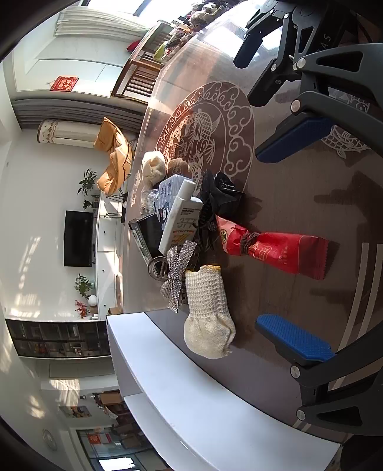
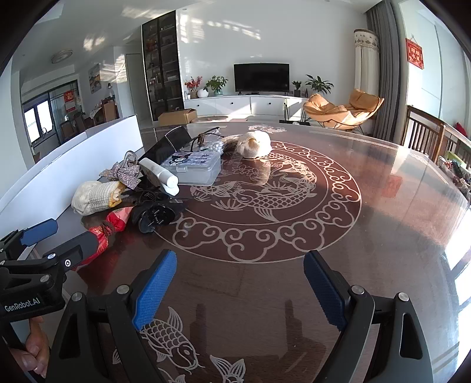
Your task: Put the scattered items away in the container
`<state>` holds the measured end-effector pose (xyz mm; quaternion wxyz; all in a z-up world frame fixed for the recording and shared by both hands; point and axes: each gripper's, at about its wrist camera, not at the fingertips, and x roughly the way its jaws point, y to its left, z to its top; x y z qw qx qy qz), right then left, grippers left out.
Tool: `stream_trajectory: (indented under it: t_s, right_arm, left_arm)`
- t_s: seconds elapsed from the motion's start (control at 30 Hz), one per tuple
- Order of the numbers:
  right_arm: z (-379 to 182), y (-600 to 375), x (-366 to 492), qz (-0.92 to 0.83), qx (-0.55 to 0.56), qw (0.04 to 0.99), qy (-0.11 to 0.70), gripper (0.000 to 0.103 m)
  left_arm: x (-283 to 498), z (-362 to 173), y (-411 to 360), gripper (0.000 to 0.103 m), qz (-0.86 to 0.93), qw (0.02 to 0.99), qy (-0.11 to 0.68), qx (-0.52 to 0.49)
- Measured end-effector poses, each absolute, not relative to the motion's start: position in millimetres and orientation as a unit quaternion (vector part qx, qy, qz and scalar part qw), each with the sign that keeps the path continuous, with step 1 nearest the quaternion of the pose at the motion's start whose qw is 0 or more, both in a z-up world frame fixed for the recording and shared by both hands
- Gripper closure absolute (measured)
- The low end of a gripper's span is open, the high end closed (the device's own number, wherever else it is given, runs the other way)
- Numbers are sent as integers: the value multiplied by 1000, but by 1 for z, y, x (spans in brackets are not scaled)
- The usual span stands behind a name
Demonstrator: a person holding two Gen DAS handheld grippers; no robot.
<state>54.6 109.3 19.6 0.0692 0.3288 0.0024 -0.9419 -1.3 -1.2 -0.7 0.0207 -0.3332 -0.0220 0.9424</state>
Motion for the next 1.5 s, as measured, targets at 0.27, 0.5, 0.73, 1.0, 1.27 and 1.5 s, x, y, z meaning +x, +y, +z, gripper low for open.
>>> stream_trajectory:
  t_s: [0.27, 0.5, 0.73, 1.0, 1.27, 1.5]
  right_arm:
    - [19, 110, 53, -941, 331, 70, -2, 14]
    - [18, 110, 53, -941, 333, 69, -1, 14]
    - [17, 111, 51, -939, 338, 67, -5, 14]
    - [17, 111, 50, -938, 340, 69, -5, 14]
    - [16, 111, 49, -937, 341, 74, -10, 14]
    - [16, 110, 49, -936, 343, 73, -10, 14]
  left_arm:
    - [1, 6, -3, 0, 940, 27, -38, -337]
    - [-1, 1, -5, 0, 937, 26, -44, -345]
    - [-1, 1, -9, 0, 937, 28, -53, -344]
    - [-2, 2, -11, 0, 935, 29, -66, -347]
    - [-3, 1, -9, 0, 932, 30, -71, -354]
    - [-1, 6, -8, 0, 935, 32, -67, -346]
